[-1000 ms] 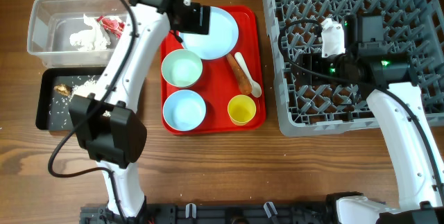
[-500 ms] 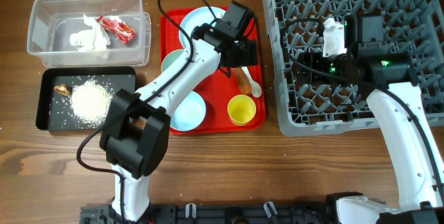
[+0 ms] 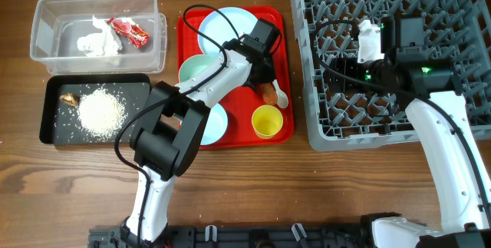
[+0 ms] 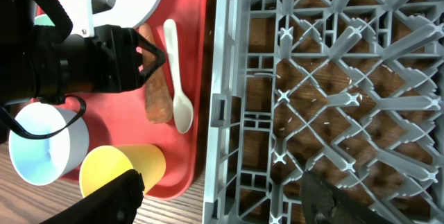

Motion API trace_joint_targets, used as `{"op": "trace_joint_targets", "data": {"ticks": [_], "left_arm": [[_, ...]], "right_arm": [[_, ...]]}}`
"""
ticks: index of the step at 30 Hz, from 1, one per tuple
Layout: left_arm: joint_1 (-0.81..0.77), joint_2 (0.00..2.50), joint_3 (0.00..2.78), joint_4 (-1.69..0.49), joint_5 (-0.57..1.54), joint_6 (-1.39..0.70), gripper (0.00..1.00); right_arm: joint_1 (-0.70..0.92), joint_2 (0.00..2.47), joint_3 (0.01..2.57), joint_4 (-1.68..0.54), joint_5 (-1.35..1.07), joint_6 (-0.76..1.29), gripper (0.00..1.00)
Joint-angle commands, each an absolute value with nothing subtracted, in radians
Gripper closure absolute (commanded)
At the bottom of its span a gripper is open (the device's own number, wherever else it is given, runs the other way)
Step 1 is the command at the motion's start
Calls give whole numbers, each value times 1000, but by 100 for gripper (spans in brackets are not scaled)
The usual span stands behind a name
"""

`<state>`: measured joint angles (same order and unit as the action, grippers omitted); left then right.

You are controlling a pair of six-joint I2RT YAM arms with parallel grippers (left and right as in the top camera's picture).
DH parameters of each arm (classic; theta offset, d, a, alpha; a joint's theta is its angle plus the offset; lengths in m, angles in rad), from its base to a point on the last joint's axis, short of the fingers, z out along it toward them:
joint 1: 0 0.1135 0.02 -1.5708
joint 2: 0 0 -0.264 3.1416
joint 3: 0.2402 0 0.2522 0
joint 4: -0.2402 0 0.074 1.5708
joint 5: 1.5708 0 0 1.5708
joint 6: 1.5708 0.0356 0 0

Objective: Sort waste into correct bins and load items into the dishwasher rack
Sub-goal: 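Grasp the carrot on the red tray with the left gripper, then place the carrot onto the black tray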

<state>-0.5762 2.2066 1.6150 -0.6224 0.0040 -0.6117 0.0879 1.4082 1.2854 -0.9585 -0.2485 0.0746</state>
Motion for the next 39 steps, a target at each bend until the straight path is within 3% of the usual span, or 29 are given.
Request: {"op": "trace_joint_targets", "data": {"ticks": [1, 5, 16, 22, 25, 31, 39], "left_arm": [[-581, 2257, 1606, -641, -1, -614, 81], [-568, 2230, 1645, -669, -1, -607, 92], [-529, 1909, 1708, -729, -22, -606, 92], [-354, 1674, 1708, -1082, -234, -612, 92], [-173, 1657, 1699, -1199, -281, -676, 94], [168, 1663, 1484, -1061, -270, -772, 96], [357, 1671, 1056, -582, -196, -772, 96]], "right_arm": [[86, 1410, 1300, -963, -231, 78, 25], [86, 1410, 1300, -965, -231, 78, 25], [86, 1410, 1300, -965, -224, 78, 24], [86, 1410, 1300, -963, -224, 78, 24], [86, 1410, 1300, -964, -224, 79, 24], [86, 1410, 1300, -985, -224, 79, 21], [86, 1410, 1300, -1011, -225, 80, 21]]}}
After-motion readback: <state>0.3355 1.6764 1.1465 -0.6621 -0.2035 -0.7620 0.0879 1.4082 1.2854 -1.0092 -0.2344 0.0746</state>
